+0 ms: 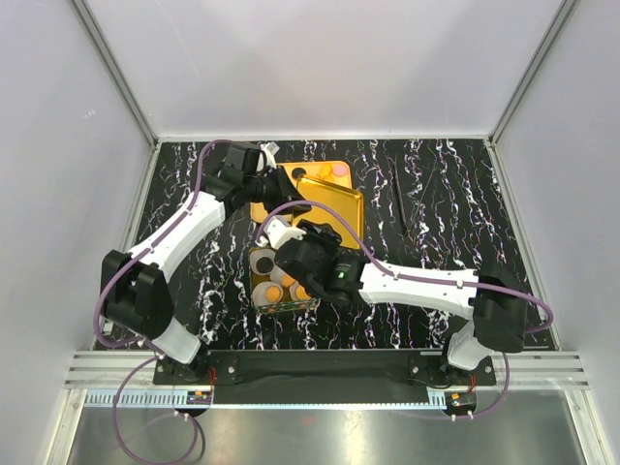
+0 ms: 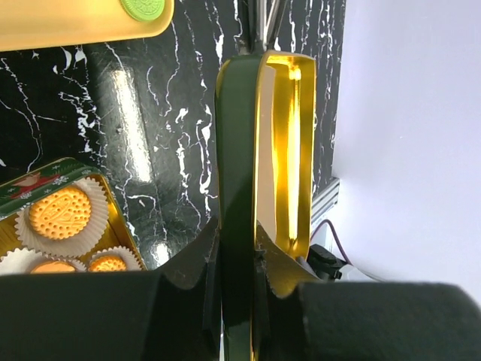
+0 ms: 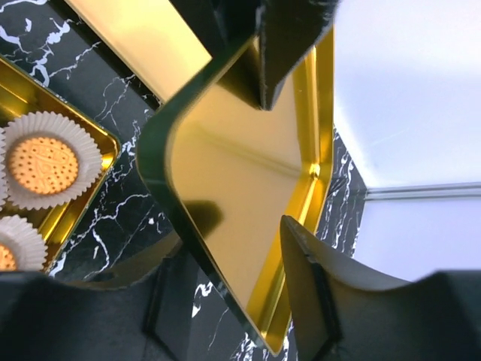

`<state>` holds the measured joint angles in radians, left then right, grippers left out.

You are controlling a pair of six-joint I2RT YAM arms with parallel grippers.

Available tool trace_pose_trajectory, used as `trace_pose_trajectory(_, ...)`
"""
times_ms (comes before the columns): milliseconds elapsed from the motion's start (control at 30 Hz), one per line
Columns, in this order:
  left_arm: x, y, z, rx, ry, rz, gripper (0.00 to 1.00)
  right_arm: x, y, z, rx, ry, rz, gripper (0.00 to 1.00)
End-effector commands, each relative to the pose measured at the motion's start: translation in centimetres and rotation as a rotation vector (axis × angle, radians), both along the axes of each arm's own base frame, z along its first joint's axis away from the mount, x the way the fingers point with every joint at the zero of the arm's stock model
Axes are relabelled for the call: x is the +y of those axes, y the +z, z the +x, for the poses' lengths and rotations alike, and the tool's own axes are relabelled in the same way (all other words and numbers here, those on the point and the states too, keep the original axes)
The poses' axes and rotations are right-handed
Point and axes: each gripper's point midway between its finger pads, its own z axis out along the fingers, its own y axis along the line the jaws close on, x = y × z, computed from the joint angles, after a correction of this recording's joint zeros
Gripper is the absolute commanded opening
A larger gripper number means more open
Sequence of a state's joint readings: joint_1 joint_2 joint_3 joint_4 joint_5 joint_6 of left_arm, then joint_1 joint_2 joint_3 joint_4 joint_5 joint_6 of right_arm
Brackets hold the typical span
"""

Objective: Pack the cookies

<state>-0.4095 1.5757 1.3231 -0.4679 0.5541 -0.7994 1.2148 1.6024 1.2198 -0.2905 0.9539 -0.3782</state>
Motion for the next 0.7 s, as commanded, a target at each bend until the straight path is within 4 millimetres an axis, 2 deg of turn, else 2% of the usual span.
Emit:
trace_pose_trajectory(0,-0.3,2.9,-1.9,-0.034,-0.061,-0.073,0.0,-0.1,2.0,1.1,-0.101,-0.051,0.009,0.5)
trace_pose_trajectory(100,-0.2,3.4,-2.1,-0.045,-0.06,-0.079,0.0,0.0,2.0,1.3,-0.118,-0.045,-0.005,0.45)
trace_pose_trajectory(200,-0.1,3.9,-2.3,-0.054,-0.057,-0.088,0.0,0.0,2.3,1.5,-0.14,-0.05,-0.017,0.36)
trace_pose_trajectory(300,-0.2,4.0,-2.5,-0.055,-0.062,-0.1,0.0,0.1,2.9,1.6,-0.155,-0.053,-0.009,0.21)
trace_pose_trajectory(333,-0.2,4.2,-2.5,-0.063,-0.065,-0.1,0.03,0.1,3.1,1.7,-0.159,-0.057,-0.006,0.18)
trace_pose_trajectory(367,-0.1,4.5,-2.6,-0.072,-0.067,-0.103,0.11,0.0,3.2,1.7,-0.162,-0.057,-0.007,0.11)
trace_pose_trajectory(400,-0.1,4.7,-2.6,-0.083,-0.064,-0.1,0.23,0.1,3.3,1.7,-0.163,-0.057,-0.007,0.08)
trace_pose_trajectory(433,0.1,4.8,-2.5,-0.1,-0.061,-0.091,0.46,0.0,3.5,1.7,-0.169,-0.061,-0.006,0.06)
trace_pose_trajectory(467,0.3,5.2,-2.5,-0.123,-0.054,-0.084,0.52,-0.1,3.8,1.7,-0.173,-0.067,-0.002,0.02)
trace_pose_trajectory(533,0.4,6.0,-2.3,-0.165,-0.056,-0.076,0.68,-0.1,4.3,1.6,-0.168,-0.066,0.003,0.0)
trace_pose_trajectory(567,0.8,6.2,-1.9,-0.187,-0.033,-0.056,0.86,-0.2,4.5,1.5,-0.16,-0.068,0.025,0.0)
trace_pose_trajectory(633,1.4,7.1,-1.1,-0.247,-0.016,-0.016,0.99,-0.5,5.2,1.3,-0.145,-0.062,0.034,0.0)
trace_pose_trajectory(667,1.8,7.4,-0.6,-0.263,0.002,0.001,0.99,-0.6,5.5,1.1,-0.134,-0.055,0.042,0.0)
